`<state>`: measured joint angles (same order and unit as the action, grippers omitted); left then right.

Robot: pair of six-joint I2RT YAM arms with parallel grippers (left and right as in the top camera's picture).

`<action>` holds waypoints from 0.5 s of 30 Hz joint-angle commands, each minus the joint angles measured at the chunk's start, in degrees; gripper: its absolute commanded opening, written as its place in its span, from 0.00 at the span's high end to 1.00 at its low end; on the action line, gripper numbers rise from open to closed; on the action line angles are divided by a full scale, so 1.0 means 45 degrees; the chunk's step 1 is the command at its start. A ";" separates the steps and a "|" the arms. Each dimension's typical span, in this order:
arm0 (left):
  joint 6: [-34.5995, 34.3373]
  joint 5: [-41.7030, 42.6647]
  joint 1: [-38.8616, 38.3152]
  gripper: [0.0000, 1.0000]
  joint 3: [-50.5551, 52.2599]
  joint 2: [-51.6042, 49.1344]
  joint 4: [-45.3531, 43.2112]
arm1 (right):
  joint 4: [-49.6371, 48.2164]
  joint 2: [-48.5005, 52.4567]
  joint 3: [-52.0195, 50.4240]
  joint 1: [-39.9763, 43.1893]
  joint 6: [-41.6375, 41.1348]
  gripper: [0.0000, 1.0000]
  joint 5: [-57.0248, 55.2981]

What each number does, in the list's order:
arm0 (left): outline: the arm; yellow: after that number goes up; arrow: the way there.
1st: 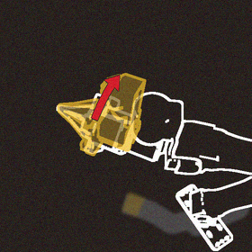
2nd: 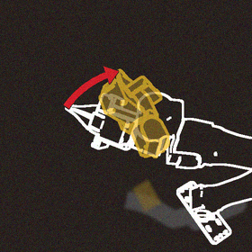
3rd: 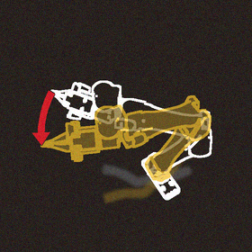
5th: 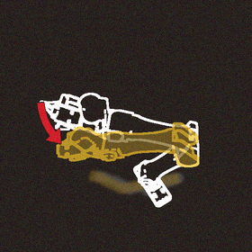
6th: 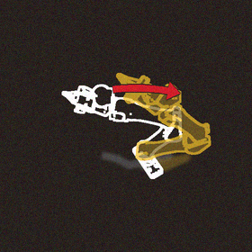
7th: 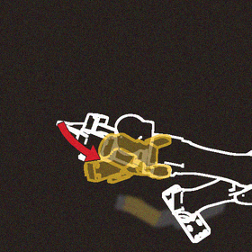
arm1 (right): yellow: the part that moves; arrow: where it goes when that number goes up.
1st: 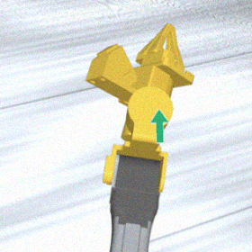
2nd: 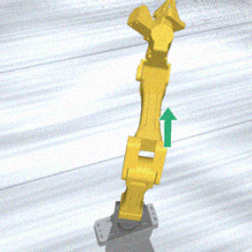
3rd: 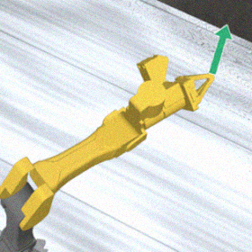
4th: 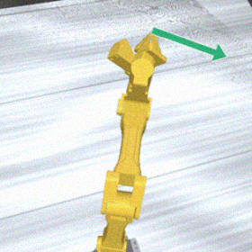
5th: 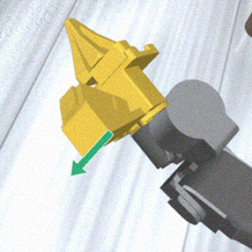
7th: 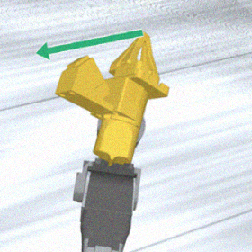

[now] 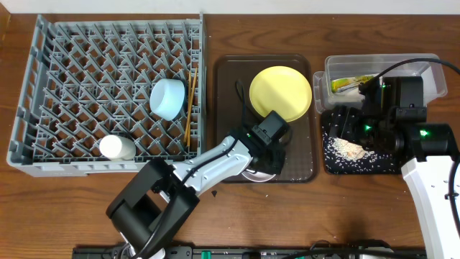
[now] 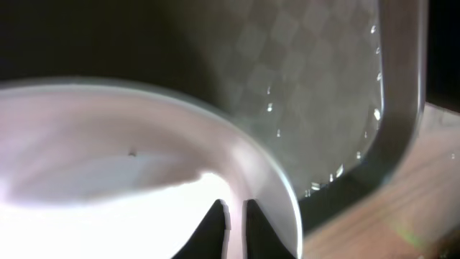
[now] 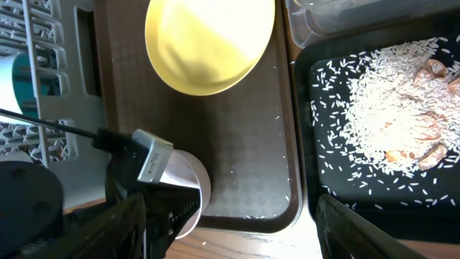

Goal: Sort waste into correct bins and load items into the dishwasher
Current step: 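Reach the left gripper to the pink bowl and grasp its rim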

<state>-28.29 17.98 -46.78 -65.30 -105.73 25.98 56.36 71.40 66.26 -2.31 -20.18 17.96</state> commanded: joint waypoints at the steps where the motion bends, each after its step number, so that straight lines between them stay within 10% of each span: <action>1: 0.0374 -0.0427 0.0695 0.79 -0.1039 0.1292 0.1617 | 0.0019 -0.0117 0.0083 0.0000 -0.0126 0.26 -0.0131; 7: 0.0379 -0.2822 0.2254 0.60 -0.1069 0.2555 0.4235 | 0.0019 -0.0117 0.0083 -0.0005 -0.0126 0.26 -0.0131; 15: 0.1190 -0.1559 0.2676 0.56 0.0670 0.1248 0.3167 | -0.0044 -0.0117 0.0083 -0.0005 -0.0131 0.26 -0.0131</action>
<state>-24.97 8.69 -34.72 -64.69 -96.33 41.30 56.31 71.40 66.26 -2.31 -20.38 17.93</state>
